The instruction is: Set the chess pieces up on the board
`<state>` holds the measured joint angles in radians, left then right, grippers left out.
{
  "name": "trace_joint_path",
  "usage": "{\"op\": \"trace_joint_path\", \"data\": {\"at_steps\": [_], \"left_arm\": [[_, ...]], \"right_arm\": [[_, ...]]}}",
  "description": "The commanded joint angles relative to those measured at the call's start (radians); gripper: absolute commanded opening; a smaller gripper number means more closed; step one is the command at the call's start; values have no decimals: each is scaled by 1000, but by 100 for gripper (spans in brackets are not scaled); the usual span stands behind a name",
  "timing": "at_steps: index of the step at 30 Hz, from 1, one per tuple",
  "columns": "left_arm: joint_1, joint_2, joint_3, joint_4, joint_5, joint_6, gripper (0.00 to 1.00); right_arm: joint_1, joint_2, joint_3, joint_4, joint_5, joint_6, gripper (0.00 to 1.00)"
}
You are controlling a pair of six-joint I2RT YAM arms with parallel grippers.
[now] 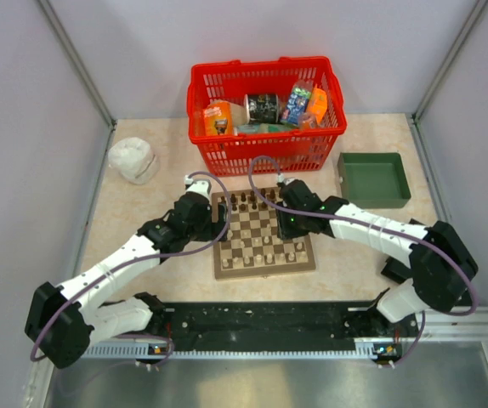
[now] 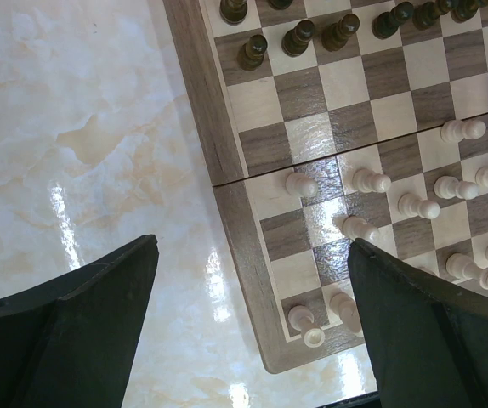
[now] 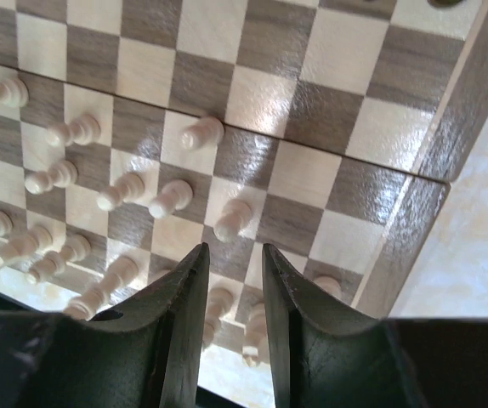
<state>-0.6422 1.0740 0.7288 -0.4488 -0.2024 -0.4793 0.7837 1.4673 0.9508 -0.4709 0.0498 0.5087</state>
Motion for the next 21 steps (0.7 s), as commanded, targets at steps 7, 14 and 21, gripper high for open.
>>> {"op": "trace_joint_path", "data": {"at_steps": [7,14,21], "left_arm": [[6,-5,3,30,-11,7,99],[6,-2,4,32,-11,5,99],[6,-3,6,33,-8,7,99]], "right_arm": [[12,85,69,63,-22,-15,32],[11,100,71,74,-27,-16,31],[12,105,66,77,-18,-19,27]]}}
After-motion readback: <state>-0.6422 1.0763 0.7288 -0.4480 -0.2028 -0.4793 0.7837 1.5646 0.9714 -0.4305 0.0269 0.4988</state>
